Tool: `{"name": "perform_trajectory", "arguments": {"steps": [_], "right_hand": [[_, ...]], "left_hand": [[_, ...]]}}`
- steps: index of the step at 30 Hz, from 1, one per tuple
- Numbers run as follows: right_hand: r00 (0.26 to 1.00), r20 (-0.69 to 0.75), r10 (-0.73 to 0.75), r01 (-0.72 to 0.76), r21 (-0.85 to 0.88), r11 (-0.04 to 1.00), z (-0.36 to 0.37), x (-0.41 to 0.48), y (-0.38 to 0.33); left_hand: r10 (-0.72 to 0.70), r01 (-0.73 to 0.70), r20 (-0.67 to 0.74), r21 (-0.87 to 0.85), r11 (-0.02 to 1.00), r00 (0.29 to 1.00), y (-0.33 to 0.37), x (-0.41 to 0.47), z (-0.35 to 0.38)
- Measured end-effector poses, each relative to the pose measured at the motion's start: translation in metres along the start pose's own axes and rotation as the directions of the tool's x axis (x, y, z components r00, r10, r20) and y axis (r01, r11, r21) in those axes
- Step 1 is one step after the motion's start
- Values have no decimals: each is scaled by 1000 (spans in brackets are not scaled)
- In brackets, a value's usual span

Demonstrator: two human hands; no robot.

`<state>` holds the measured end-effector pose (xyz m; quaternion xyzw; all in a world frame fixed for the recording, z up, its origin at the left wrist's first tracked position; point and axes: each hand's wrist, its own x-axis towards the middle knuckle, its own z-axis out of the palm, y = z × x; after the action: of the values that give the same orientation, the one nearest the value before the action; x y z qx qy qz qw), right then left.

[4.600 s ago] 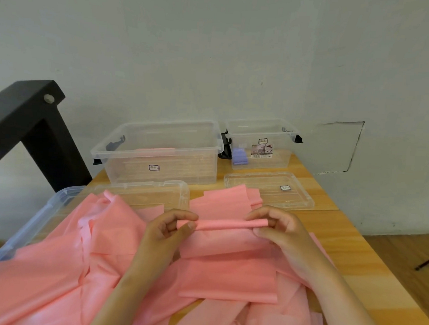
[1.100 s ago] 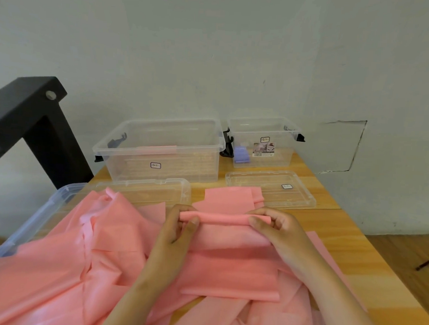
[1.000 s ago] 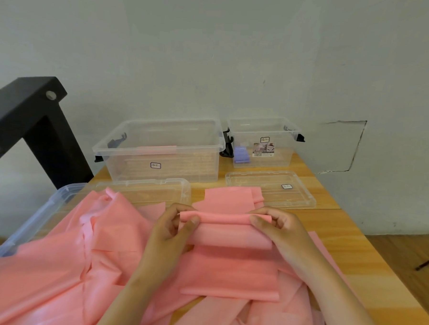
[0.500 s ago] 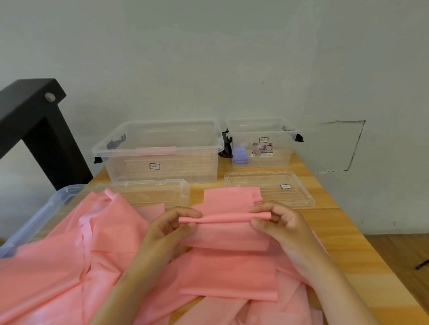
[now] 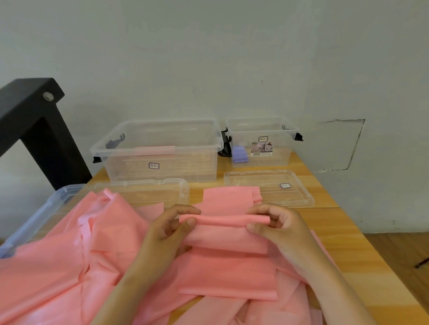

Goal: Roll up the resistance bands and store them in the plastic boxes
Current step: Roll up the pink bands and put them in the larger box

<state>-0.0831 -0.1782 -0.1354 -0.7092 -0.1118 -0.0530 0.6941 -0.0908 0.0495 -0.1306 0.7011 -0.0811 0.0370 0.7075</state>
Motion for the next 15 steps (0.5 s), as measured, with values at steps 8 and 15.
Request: {"name": "perform_trajectory", "arguments": {"steps": [8, 15], "right_hand": [[999, 35, -36, 40, -131, 991, -1, -1, -1], [999, 54, 2, 2, -72, 997, 1, -1, -2]], "left_hand": [[5, -5, 0, 22, 1000, 1000, -1, 0, 0], [9, -6, -47, 49, 999, 999, -5, 4, -4]]}}
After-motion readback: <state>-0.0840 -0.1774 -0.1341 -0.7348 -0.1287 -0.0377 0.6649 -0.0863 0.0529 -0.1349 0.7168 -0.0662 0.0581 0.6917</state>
